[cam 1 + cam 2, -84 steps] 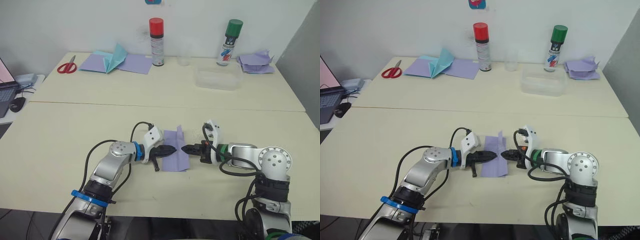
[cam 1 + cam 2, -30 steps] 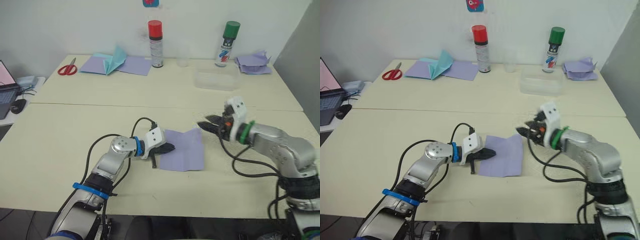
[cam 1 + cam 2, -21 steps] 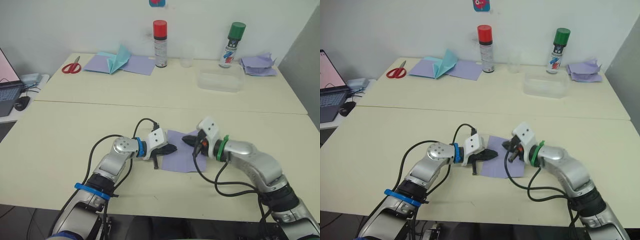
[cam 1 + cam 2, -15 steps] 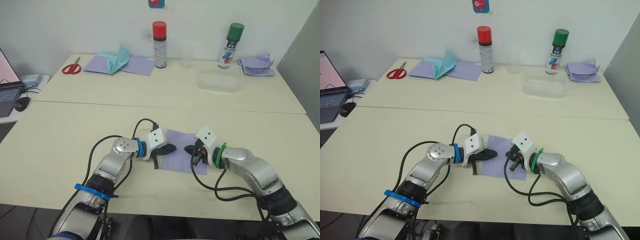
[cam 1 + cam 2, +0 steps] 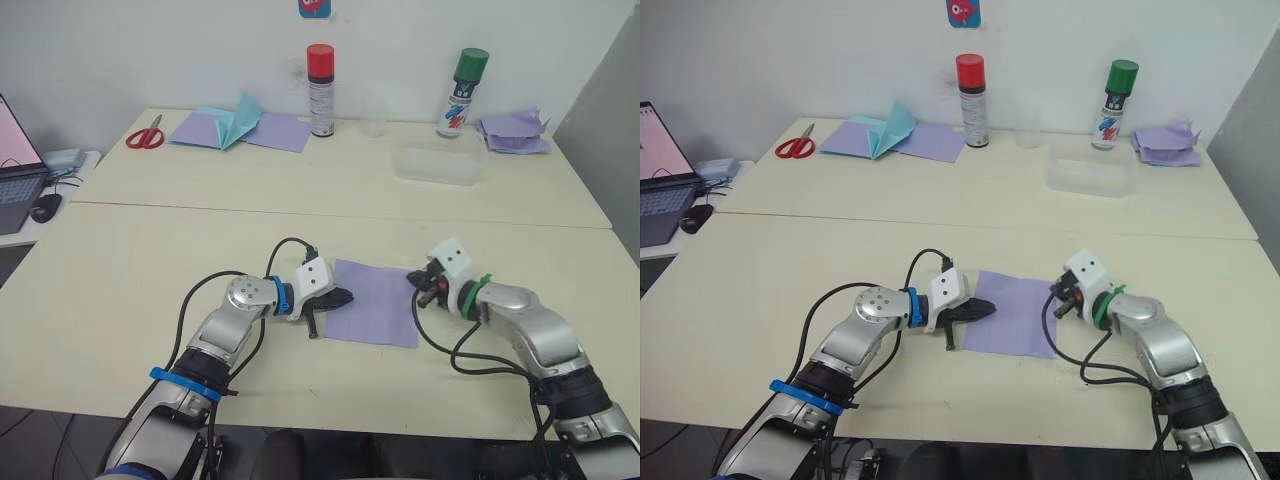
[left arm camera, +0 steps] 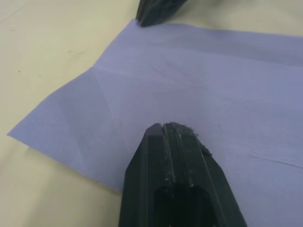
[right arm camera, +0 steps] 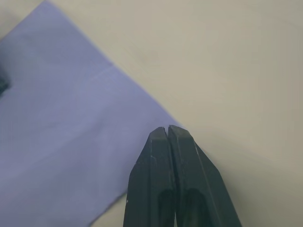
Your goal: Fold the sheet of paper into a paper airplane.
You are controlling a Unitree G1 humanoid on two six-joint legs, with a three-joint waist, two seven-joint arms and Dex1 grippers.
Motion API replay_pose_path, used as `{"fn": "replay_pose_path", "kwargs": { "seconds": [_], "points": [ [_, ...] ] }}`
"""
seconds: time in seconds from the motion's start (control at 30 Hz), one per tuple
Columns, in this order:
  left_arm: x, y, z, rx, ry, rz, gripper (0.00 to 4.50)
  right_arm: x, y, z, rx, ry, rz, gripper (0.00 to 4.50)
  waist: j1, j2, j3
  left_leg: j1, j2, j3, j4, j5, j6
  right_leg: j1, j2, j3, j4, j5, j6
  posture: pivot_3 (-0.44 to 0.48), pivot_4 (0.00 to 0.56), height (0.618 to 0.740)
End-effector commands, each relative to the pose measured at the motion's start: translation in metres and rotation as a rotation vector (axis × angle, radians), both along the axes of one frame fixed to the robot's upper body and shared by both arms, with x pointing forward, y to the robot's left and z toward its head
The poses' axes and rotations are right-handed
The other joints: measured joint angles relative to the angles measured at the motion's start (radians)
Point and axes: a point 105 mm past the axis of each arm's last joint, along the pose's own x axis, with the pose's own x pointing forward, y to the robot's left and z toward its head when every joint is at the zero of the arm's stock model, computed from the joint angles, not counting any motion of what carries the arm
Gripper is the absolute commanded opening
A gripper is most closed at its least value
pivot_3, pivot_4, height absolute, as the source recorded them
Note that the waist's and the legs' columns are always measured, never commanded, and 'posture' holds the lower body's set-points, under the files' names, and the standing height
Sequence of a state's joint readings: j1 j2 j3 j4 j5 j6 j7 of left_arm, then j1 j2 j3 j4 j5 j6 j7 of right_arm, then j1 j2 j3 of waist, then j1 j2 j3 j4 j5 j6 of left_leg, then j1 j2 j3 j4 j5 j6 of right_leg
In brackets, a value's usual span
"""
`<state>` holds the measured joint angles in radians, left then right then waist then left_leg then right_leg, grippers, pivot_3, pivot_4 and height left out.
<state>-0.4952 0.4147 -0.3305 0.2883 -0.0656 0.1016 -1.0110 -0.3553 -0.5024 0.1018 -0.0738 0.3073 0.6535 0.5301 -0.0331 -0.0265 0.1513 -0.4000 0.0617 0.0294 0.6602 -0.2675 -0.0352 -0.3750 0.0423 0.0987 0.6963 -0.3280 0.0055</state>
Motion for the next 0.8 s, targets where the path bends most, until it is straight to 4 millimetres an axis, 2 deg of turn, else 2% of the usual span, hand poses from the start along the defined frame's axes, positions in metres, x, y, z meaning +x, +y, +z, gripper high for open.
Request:
{"fn": "replay_pose_path", "kwargs": {
  "seconds": [0.03, 0.13, 0.27, 0.47, 0.5, 0.8],
  "points": [
    [-0.008, 0.007, -0.030, 0.086, 0.089, 0.016, 0.00, 0.001, 0.001, 0.042, 0.196, -0.074, -0.009, 0.06, 0.000, 0.000, 0.000, 0.000, 0.000, 0.000, 0.000, 0.000, 0.000, 0.000, 0.000, 0.000, 0.000, 0.000, 0.000, 0.000, 0.150, 0.740],
    [-0.007, 0.006, -0.030, 0.087, 0.088, 0.013, 0.00, 0.001, -0.008, 0.048, 0.221, -0.058, -0.050, 0.67, 0.001, 0.000, 0.000, 0.000, -0.001, -0.001, 0.000, 0.000, 0.000, 0.001, 0.000, 0.000, 0.000, 0.000, 0.000, 0.000, 0.150, 0.740],
    [-0.006, 0.005, -0.030, 0.087, 0.087, 0.007, 0.00, 0.001, -0.012, 0.044, 0.276, 0.021, -0.107, 2.09, 0.001, 0.000, 0.000, 0.000, -0.001, -0.001, 0.000, 0.000, 0.000, 0.001, 0.000, 0.001, 0.000, 0.000, 0.000, 0.000, 0.150, 0.740],
    [-0.005, 0.004, -0.030, 0.094, 0.083, 0.000, 0.00, -0.009, -0.007, 0.026, 0.405, 0.265, -0.177, 4.34, 0.001, 0.000, 0.000, 0.000, -0.001, -0.001, 0.000, 0.000, 0.000, 0.001, 0.000, 0.001, 0.000, 0.000, 0.000, 0.000, 0.150, 0.740],
    [-0.005, 0.004, -0.030, 0.096, 0.083, -0.001, 0.00, -0.011, -0.005, 0.025, 0.432, 0.296, -0.175, 4.47, 0.001, 0.000, 0.000, 0.000, -0.001, -0.001, 0.000, 0.000, 0.000, 0.001, 0.000, 0.001, 0.000, 0.000, 0.000, 0.000, 0.150, 0.740],
    [-0.005, 0.003, -0.031, 0.096, 0.083, -0.003, 0.00, -0.011, 0.012, 0.022, 0.494, 0.374, -0.163, 4.47, -0.001, 0.001, 0.000, 0.000, -0.001, -0.001, 0.000, 0.000, 0.000, 0.001, 0.000, 0.001, 0.000, 0.000, 0.000, 0.000, 0.150, 0.740]
  ]
}}
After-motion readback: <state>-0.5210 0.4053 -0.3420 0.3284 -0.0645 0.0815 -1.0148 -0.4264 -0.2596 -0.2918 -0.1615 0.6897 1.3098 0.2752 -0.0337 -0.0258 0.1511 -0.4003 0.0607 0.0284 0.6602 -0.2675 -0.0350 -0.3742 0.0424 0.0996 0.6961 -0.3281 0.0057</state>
